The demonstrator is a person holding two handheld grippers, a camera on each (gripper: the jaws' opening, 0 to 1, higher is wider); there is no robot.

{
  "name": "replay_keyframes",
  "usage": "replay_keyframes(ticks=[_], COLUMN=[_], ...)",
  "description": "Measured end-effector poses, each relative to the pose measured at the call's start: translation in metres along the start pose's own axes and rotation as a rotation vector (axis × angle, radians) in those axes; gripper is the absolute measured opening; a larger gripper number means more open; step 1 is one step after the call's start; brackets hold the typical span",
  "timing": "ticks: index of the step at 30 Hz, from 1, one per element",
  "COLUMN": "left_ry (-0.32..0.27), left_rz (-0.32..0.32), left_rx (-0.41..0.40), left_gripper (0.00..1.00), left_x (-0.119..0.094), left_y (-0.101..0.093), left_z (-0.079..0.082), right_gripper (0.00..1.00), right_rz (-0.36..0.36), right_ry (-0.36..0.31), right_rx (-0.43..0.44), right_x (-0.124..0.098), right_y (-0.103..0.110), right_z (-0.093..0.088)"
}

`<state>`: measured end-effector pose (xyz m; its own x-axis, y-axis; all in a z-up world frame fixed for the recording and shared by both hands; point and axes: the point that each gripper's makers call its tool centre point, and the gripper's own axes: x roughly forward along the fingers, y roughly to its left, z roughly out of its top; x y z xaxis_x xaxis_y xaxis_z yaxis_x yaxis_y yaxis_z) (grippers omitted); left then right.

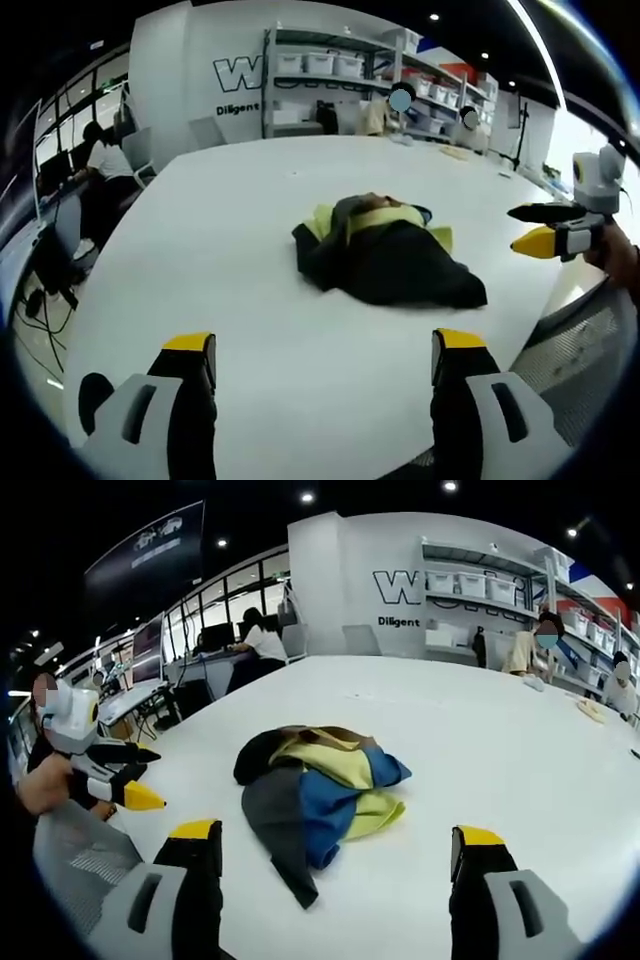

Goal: Fold the garment on the visible template until the final outline fits inside the template.

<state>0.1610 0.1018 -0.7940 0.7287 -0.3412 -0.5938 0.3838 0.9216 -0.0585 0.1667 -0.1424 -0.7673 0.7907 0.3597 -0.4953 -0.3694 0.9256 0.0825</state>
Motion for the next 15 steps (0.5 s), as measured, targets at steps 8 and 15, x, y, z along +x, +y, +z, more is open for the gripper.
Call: replay_keyframes(ticks=[8, 15], left_ry=[-0.001, 0.0], left_rz=[-0.001, 0.002], left_rx=[-0.005, 0.001], left_gripper=[0.82, 0.82], left_x=[0.0, 0.0], left_y=[0.0, 0.001], left_z=[0.0, 0.0], right_gripper=[0.92, 0.93], right_rz=[-0.01, -0.013], right_ry=[-0.031, -0.047], right_rx=[0.011, 0.015], right_x=[-0.002, -0.002], right_y=[-0.004, -0.005], right_z=[0.005, 0.009])
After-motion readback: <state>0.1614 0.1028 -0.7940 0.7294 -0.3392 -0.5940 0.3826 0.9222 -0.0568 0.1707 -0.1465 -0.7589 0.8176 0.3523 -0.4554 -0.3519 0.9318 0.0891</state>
